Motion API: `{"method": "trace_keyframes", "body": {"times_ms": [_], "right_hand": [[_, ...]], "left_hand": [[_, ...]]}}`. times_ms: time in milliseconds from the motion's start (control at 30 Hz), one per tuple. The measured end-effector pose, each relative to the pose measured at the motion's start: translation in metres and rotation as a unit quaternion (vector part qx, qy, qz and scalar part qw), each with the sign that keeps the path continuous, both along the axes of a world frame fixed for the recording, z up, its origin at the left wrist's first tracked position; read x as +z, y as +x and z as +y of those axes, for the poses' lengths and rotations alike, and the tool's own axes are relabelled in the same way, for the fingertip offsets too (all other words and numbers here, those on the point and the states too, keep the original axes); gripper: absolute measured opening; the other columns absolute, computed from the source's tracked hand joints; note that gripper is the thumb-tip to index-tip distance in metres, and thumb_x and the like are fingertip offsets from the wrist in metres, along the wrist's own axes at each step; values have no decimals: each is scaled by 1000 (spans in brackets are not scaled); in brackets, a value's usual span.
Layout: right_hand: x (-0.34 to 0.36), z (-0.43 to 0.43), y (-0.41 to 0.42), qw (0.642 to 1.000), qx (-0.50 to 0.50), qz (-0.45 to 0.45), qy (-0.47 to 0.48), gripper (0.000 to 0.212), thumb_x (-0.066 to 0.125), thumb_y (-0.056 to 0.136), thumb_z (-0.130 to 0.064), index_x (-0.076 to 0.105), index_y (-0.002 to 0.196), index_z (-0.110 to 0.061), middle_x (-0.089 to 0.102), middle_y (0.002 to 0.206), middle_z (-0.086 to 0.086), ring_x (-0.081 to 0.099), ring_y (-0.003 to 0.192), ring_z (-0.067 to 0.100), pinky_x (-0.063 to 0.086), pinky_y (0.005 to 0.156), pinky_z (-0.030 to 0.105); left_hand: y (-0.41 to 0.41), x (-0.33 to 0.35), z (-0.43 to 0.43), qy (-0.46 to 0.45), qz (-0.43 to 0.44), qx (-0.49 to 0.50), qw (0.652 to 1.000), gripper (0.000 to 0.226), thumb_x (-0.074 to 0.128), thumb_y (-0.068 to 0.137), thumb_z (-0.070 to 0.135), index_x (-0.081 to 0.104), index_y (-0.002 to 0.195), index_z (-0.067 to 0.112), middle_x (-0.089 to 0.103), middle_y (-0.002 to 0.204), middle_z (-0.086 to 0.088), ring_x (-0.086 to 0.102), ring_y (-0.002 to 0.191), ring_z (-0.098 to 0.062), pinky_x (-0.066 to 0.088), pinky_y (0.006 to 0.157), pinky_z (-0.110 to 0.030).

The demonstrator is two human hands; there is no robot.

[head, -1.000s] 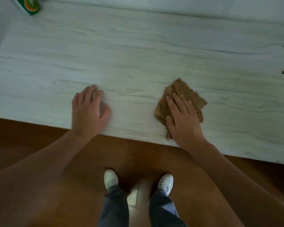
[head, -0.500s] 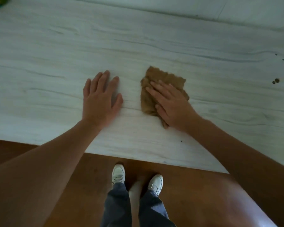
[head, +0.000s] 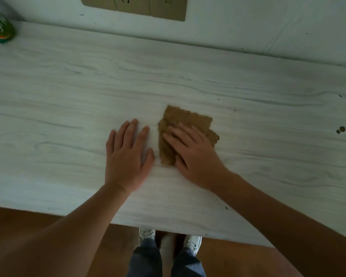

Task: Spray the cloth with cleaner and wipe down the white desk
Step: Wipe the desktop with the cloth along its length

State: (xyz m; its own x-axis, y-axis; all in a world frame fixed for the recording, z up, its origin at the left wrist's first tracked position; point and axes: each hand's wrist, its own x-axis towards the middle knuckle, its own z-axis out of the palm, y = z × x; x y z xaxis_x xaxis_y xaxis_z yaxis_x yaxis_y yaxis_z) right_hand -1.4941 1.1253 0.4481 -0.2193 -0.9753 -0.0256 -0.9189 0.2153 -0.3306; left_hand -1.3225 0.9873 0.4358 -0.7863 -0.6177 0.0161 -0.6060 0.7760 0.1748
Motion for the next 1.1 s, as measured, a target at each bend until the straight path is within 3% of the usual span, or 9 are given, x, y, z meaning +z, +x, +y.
{"method": "trace_keyframes", "body": {"times_ms": [100,233,367,467,633,733,833,933,1100], "right_hand": [[0,-2,-18,999,32,16,-11,53,47,95,-29,50,146,-19,45,154,6,38,144,28,28,119,44],[-13,-48,-97,997,-51,41,-34,54,47,93,-33,54,143,-15,52,147,13,49,132,37,31,113,45],[-11,-85,-172,977,-206,52,-17,54,43,98,-31,44,150,-15,42,154,13,39,139,35,19,118,40],[-11,-102,-169,963,-266,51,-5,56,35,100,-29,37,153,-12,36,158,14,30,147,33,17,123,43],[-13,-83,-102,995,-68,60,-33,57,38,96,-31,45,149,-13,44,153,13,38,141,36,24,120,50],[-12,-74,-117,998,19,57,-27,52,43,99,-32,47,148,-15,46,152,11,41,140,33,26,121,46],[-13,-77,-169,989,-117,63,-60,50,46,98,-29,51,145,-12,48,149,16,44,137,37,15,121,34],[-7,-70,-201,966,-253,30,-44,50,43,103,-28,43,151,-14,39,156,12,33,144,33,20,120,39],[-11,-62,-169,973,-214,77,-35,53,41,99,-28,46,148,-11,45,152,15,39,140,38,25,119,48]], "left_hand": [[0,-1,-1,2,-5,0,1000,62,37,100,47,43,155,20,33,166,-12,26,156,-32,18,127,-54],[0,-2,-2,-8,5,-3,1000,62,40,99,45,46,154,18,35,165,-13,29,154,-33,21,126,-55],[0,-4,-2,-17,24,-5,1000,60,41,99,44,49,152,17,38,163,-14,32,153,-34,22,125,-55],[0,-5,-3,-15,20,-5,1000,61,42,98,44,49,152,17,38,163,-13,32,153,-34,21,125,-54],[1,-3,-2,-8,9,-6,1000,62,41,99,45,47,153,18,36,165,-13,30,154,-33,20,127,-54],[0,-4,-3,-8,14,-4,1000,62,41,99,46,47,153,17,36,164,-13,30,154,-33,21,126,-55],[0,-5,-2,-13,21,-2,1000,61,42,98,45,49,152,17,38,163,-13,32,153,-34,22,126,-54],[1,-5,-2,-17,23,-3,1000,62,42,97,44,50,151,16,38,163,-14,33,152,-35,21,125,-54],[-1,-2,-1,-11,20,0,1000,62,41,97,44,49,151,15,39,163,-14,32,152,-35,20,126,-53]]}}
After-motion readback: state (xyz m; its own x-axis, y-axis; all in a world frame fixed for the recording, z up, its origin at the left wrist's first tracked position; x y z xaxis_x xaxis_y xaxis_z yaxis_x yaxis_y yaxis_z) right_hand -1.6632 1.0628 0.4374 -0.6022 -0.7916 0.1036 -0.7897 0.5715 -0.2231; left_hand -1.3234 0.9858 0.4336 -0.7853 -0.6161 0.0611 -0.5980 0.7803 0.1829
